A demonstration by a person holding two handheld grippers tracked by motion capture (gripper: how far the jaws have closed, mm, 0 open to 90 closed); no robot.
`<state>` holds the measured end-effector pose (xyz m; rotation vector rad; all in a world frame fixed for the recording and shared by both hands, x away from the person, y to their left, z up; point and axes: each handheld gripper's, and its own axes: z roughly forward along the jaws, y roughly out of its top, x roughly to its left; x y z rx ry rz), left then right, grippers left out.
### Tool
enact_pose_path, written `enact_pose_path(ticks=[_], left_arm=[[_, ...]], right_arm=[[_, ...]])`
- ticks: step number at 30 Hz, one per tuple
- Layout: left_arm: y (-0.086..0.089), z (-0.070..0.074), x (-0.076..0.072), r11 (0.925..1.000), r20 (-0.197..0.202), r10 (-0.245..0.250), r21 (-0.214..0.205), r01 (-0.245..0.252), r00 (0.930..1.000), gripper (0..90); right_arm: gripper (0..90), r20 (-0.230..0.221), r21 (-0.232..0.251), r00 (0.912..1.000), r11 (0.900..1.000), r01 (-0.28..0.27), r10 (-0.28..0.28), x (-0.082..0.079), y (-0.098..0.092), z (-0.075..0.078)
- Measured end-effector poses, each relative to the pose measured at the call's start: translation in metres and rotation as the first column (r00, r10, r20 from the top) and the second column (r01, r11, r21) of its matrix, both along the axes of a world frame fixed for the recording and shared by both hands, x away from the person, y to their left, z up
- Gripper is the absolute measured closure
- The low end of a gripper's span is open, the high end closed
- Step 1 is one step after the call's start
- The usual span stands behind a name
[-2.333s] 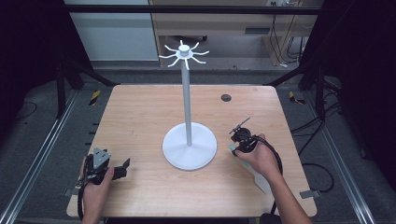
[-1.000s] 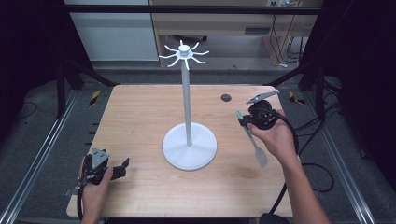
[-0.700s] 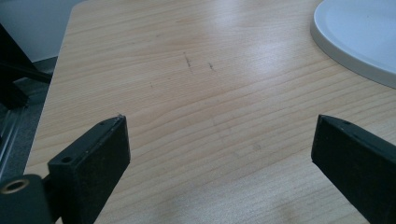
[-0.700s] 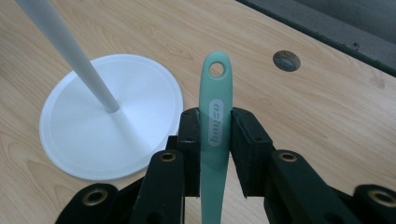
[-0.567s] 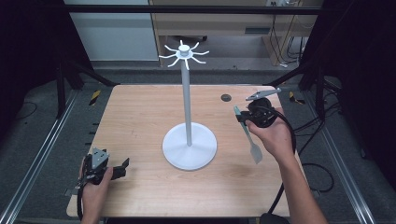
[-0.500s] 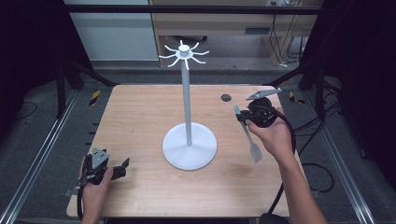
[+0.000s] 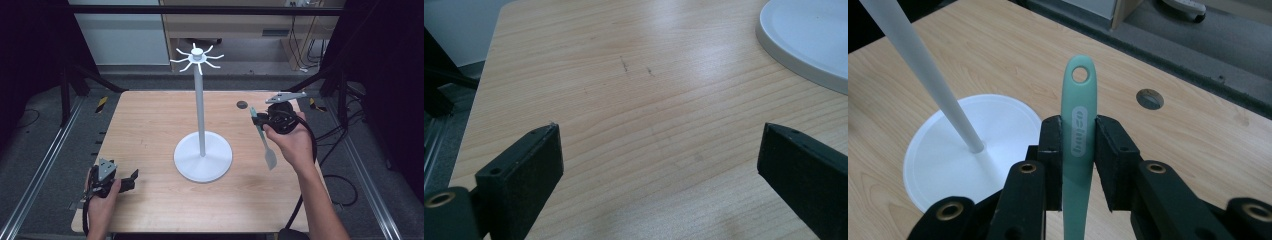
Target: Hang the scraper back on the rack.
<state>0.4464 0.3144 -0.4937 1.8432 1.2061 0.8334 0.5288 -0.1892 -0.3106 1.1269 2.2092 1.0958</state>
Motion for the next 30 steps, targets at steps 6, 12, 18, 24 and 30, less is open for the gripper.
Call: enact_pose_path(ticks=[6,12,18,24,30], left_arm=[[0.0,0.0,0.0,1.0,0.001,0.0,-0.001,0.0,1.0,4.0],[0.0,0.0,0.0,1.0,0.0,0.0,-0.002,0.0,1.0,4.0],[-0.001,0.0,0.0,1.0,-0.003,-0.004,0.002,0.004,1.0,4.0],[-0.002,0.0,0.0,1.0,-0.002,-0.006,0.003,0.006,1.0,4.0],[-0.004,-0.001,0.0,0.9999,-0.004,-0.013,0.005,0.013,0.9999,4.1]], right_arm=[[74.3,0.038,0.028,0.9993,0.9996,-0.006,0.005,-0.003,0.001,0.006],[74.3,0.065,0.057,0.9978,0.9982,-0.018,0.014,-0.005,0.003,0.011],[74.3,0.09,0.08,0.9958,0.9966,-0.019,0.012,-0.007,0.004,0.016],[74.3,0.123,0.105,0.9923,0.9941,-0.028,0.015,-0.01,0.006,0.023],[74.2,0.159,0.11,0.9869,0.9929,-0.046,0.028,-0.012,0.01,0.034]])
